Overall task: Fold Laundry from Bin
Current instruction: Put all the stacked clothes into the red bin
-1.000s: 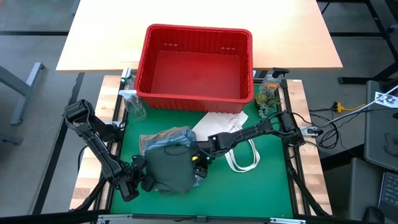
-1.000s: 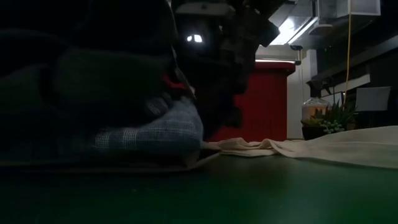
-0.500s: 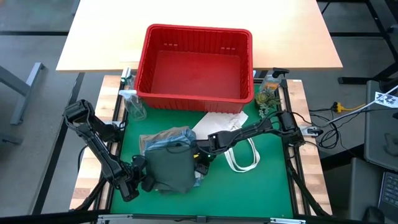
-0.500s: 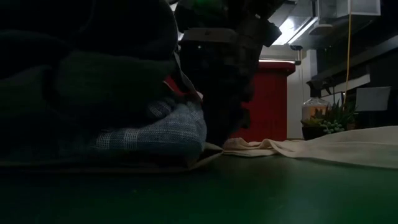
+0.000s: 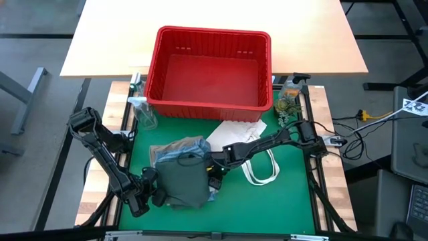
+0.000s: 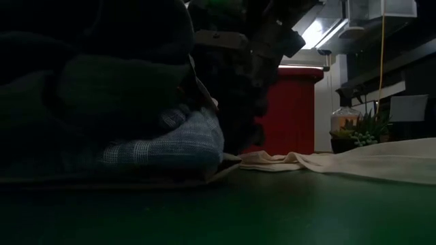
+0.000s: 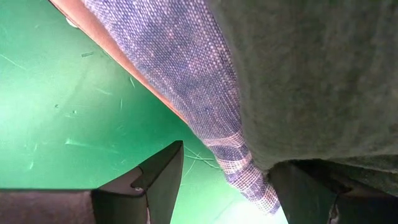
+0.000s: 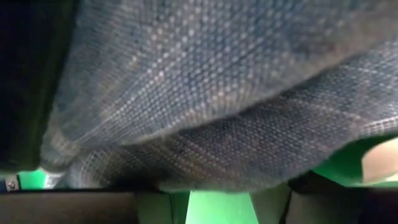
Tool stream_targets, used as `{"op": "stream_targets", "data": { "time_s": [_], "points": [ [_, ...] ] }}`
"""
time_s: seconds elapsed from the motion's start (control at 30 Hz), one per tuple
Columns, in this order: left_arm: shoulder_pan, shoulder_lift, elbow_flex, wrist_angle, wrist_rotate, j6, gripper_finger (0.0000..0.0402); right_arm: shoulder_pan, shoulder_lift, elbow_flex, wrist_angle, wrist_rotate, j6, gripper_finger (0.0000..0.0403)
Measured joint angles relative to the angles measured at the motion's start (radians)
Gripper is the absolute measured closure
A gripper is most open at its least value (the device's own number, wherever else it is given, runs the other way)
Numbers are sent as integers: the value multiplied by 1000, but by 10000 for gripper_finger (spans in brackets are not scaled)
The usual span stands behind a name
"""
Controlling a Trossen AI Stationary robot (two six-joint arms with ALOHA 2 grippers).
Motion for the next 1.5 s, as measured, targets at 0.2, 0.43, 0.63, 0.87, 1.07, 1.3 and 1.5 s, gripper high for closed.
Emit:
{"op": "stream_targets", "data": {
  "time_s": [0.2, 0.43, 0.63, 0.87, 1.07, 1.3, 1.5],
  "points": [
    [0, 0, 0, 1, 3, -34, 175, 1, 3, 0, 6, 27, -4, 333],
    [12, 0, 2, -30, -2, -26, 175, 1, 6, 0, 22, 28, -4, 384],
    [46, 2, 2, -36, -43, 27, 175, 0, 6, -2, 36, 13, -4, 385],
    [67, 74, 6, -20, -48, 23, 175, 1, 8, -2, 62, 0, -4, 389],
    [66, 89, 6, -14, -48, 17, 175, 1, 8, -2, 64, -7, -8, 398],
    [67, 92, 3, 21, -79, 35, 209, 1, 8, -3, 70, -10, -9, 399],
    [76, 93, 2, 53, -79, 53, 275, 1, 8, -3, 79, -11, -9, 399]
  ]
}}
